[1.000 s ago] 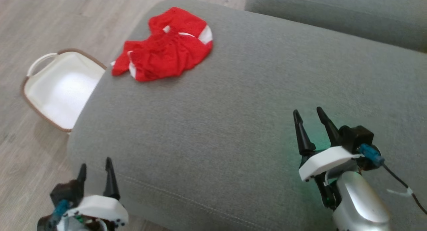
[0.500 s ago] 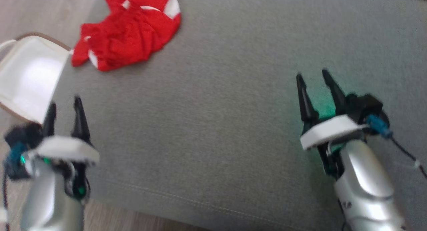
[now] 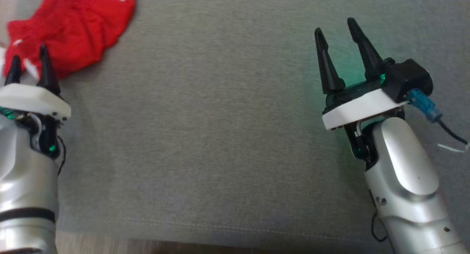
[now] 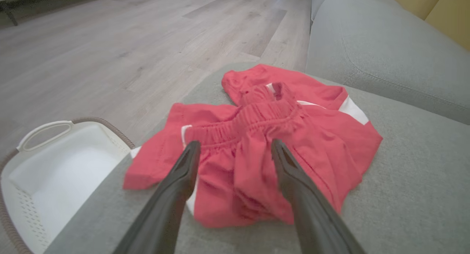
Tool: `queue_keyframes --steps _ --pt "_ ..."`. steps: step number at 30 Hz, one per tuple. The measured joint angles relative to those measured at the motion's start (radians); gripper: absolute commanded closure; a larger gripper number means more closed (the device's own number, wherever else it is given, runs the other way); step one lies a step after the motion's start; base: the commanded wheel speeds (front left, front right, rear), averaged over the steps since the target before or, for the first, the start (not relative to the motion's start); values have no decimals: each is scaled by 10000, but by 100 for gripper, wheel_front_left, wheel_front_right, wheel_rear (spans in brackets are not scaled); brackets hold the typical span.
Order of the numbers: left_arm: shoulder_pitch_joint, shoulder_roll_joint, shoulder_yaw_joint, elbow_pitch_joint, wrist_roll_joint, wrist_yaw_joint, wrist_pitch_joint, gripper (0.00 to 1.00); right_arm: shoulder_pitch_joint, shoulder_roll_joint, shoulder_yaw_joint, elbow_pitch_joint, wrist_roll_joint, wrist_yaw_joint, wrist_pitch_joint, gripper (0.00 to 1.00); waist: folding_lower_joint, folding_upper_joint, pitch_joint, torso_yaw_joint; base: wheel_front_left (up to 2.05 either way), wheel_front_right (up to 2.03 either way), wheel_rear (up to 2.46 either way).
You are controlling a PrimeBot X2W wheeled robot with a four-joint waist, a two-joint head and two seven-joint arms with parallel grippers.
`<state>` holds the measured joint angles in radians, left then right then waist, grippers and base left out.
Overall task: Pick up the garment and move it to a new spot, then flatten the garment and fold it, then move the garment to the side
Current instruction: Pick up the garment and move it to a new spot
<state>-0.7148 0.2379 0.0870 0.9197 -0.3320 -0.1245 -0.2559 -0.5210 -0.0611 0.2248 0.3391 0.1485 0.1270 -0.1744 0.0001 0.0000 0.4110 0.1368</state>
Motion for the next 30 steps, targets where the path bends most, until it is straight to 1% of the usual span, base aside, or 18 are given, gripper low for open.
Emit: queue_keyframes --steps 2,3,8,9,10,11,12,19,25,30 --pt "-281 79 -84 399 -98 -13 50 0 0 -6 13 -171 0 0 67 0 0 0 130 -199 0 0 0" --pt "-504 201 -117 838 -169 -63 268 0 0 -6 4 -293 -2 0 77 0 0 0 253 -363 0 0 0" --pt "-770 380 -318 1818 -334 -63 784 0 0 -8 -48 -408 -6 0 92 0 0 0 445 -679 0 0 0" --pt "-807 403 -391 1894 -334 -63 782 5 2 -8 -65 -414 -6 0 105 0 0 0 457 -718 0 0 0" --pt "-881 435 -418 1990 -336 -63 782 5 2 -8 -79 -420 -6 0 167 0 0 0 459 -749 0 0 0" --pt "-943 468 -451 2075 -336 -69 779 61 2 -8 -82 -424 -6 0 165 0 0 0 453 -772 0 0 0" --pt "-943 468 -451 2075 -336 -69 779 100 2 -8 -82 -424 -6 0 165 0 0 0 453 -772 0 0 0" --pt "-1029 472 -1024 2104 -568 -63 382 100 17 -6 -203 -295 -2 0 38 0 0 0 83 -888 0 0 0" --pt "-1104 512 -1979 1007 -663 -63 153 100 244 0 -303 38 339 0 -263 0 0 0 -495 -1126 0 0 0" --pt "-1099 479 -2940 67 -757 -61 88 100 437 4 -276 326 763 0 -460 0 0 0 -902 -1653 0 0 0"
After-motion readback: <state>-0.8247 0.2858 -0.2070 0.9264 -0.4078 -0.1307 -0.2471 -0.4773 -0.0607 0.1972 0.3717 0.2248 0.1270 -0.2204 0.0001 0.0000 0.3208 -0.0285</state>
